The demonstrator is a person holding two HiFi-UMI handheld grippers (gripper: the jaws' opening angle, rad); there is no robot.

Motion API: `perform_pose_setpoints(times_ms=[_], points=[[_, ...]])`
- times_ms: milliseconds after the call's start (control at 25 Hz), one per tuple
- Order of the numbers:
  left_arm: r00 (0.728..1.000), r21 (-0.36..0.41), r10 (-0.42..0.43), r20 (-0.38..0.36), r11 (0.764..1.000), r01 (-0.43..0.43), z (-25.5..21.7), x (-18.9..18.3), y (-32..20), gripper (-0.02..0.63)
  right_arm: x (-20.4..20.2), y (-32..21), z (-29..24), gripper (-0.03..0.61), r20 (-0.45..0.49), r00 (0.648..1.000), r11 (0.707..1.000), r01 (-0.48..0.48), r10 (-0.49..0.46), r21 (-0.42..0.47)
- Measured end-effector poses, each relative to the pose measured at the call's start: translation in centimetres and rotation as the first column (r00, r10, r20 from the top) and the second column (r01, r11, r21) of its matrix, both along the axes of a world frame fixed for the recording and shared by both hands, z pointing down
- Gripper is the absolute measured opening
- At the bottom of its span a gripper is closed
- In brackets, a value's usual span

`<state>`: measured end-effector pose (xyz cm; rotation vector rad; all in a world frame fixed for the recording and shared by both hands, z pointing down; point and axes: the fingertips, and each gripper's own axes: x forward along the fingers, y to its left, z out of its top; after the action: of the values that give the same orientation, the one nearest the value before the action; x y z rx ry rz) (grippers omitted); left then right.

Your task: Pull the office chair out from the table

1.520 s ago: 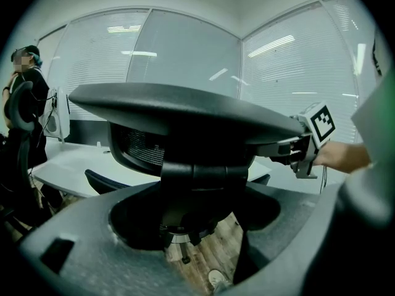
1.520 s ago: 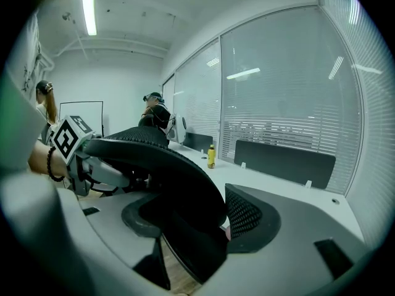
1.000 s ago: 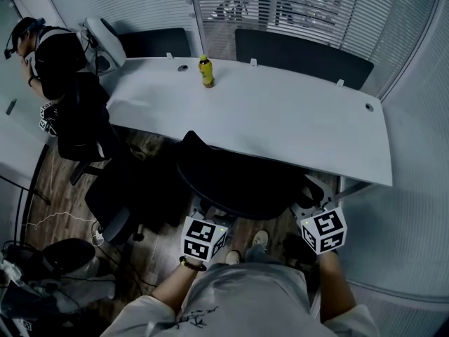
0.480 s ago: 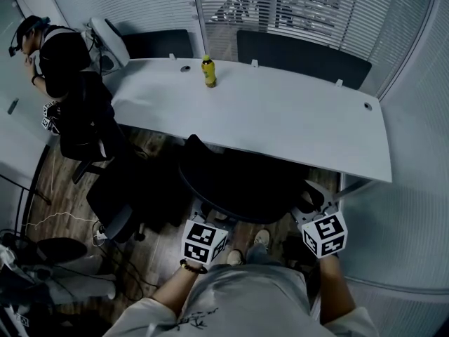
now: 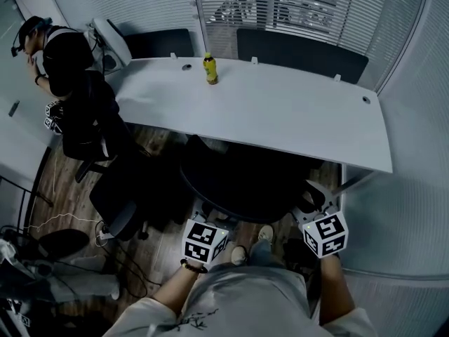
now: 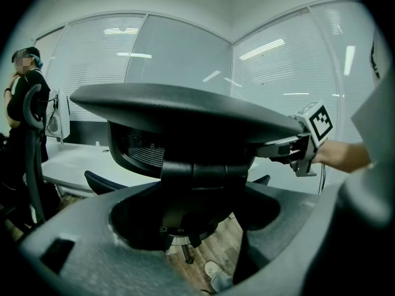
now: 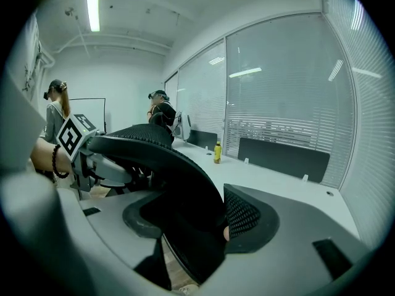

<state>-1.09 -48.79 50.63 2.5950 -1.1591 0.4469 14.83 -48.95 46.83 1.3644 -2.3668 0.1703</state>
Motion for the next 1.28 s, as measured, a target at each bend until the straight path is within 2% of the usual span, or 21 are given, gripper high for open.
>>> perform_pose_setpoints(times_ms=[720,1280], points=[[1.0,-0.003,0.026,-0.004,1.0,-0.026,-0.2,-1.8,3.3,0.331,-1.8,3.9,-0.1,0.235,0.009,1.0,1.0,-0.019,0.019,-0.007],[1.0,-0.015,0.013,0.013,1.0,-0.013,0.3,0.0,6.3,0.331,0.0,6.4,0.3,0.235,0.017,0.999,0.999,0.031,-0.031,-0.018]])
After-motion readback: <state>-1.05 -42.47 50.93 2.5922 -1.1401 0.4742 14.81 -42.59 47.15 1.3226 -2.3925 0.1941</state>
